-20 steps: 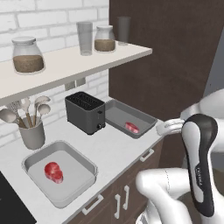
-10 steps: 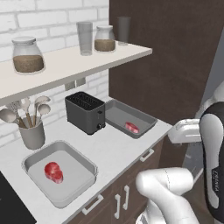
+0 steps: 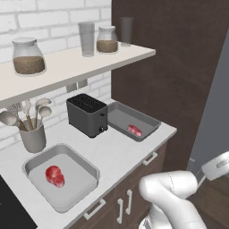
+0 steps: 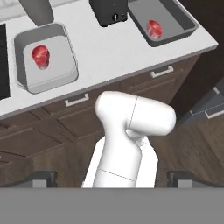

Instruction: Place one potato and one steak in each tupperware on the nearby counter, to pack two identical lunches.

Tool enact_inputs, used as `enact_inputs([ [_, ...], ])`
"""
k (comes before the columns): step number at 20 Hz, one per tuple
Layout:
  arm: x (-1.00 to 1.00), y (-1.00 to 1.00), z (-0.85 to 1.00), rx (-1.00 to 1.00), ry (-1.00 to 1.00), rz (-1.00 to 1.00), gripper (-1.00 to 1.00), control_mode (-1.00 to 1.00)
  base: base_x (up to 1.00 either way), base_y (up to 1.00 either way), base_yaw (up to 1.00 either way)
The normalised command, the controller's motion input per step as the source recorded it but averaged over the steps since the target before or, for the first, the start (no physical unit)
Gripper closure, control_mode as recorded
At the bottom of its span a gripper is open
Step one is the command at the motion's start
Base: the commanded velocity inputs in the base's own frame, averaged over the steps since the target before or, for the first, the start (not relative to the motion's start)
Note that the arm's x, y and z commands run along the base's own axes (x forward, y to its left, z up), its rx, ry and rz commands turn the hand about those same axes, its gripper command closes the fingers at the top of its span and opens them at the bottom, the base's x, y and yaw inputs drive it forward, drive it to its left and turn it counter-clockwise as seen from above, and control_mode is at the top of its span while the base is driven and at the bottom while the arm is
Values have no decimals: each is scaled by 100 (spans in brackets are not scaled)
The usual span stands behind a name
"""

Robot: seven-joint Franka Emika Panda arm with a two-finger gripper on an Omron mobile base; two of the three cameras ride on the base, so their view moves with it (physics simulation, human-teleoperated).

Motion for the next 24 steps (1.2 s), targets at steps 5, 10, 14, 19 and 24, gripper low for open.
enact_inputs([
  [5,-32,0,16,0,-7,8,-100,100,-16,0,5],
  [10,0,0,0,0,0,0,-100,100,-46,0,23],
  [14,0,0,0,0,0,0,-100,100,-72,-3,43],
  [19,0,0,0,0,0,0,-100,100,-99,-10,39],
  [24,0,0,0,0,0,0,-100,100,-62,0,35],
])
